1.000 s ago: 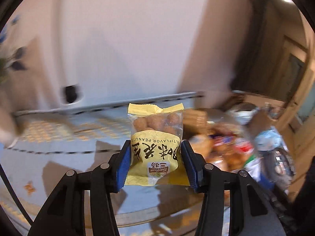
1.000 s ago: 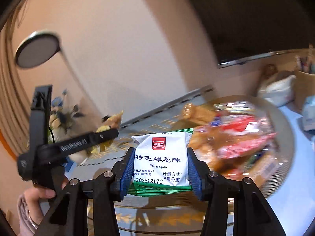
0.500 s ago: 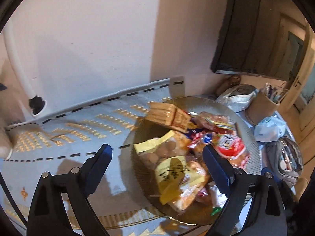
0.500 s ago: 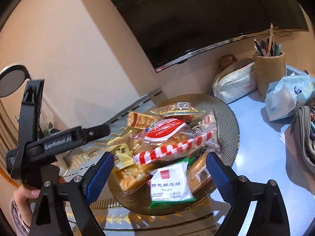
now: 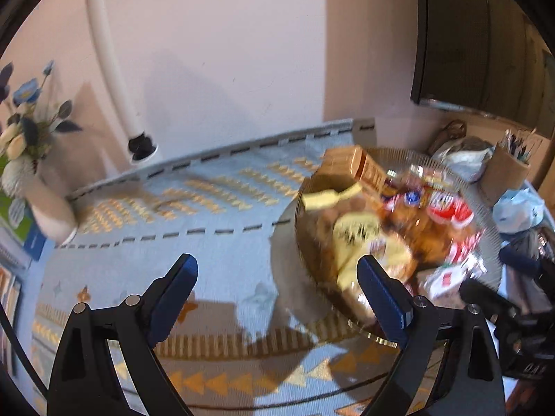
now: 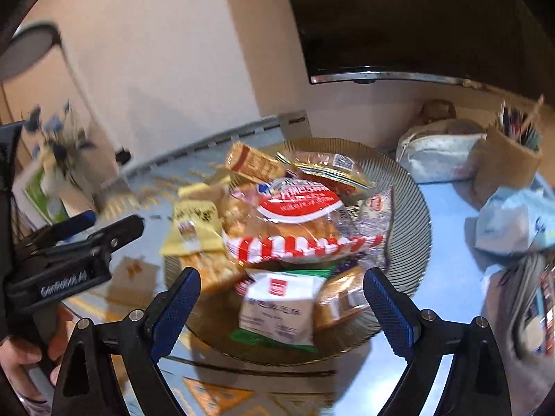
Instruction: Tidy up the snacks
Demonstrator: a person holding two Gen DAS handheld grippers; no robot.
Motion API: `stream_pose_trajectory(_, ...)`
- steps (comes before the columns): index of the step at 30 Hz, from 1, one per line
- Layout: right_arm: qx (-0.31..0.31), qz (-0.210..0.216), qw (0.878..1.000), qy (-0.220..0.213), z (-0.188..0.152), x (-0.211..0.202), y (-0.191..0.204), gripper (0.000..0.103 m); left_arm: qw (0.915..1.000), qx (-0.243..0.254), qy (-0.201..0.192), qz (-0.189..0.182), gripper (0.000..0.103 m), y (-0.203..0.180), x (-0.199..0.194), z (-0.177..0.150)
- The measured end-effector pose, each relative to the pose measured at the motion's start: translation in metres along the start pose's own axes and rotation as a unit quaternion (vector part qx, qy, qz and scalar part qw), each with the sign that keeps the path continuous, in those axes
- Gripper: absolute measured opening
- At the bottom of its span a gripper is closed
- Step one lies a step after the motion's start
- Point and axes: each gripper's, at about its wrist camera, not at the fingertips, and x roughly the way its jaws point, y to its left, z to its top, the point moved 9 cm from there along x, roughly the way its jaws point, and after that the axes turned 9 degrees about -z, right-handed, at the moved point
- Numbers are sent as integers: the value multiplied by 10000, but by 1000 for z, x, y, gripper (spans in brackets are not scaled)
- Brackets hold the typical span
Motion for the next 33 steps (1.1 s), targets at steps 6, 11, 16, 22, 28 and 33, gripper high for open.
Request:
stream_pose_trajectory(6, -354, -42, 9994, -32, -10, 1, -2, 94, 9995, -315, 81, 41, 93, -3, 8, -25)
stream_pose_trajectory(11, -608, -84, 9981, -15, -13, 3, 0, 94, 9989, -453, 74, 119, 93, -11, 13, -37)
stream_pose_trajectory(16, -694, -97, 9975, 6, -15, 4, -1, 94, 9987, -458, 53, 199, 93, -16, 15, -39)
stream_pose_trajectory(22, -717, -89, 9974, 21, -15, 5, -2, 94, 9986, -478, 18, 244, 93, -15, 14, -37)
stream_pose_trajectory(28, -648, -54, 9979, 9, -14, 3, -2, 94, 9986, -469, 47, 224, 93, -16, 12, -35)
stream_pose_trajectory(33, -636, -69, 9980, -4, -11, 1, 0, 94, 9988, -418, -2, 261, 93, -18, 9, -33)
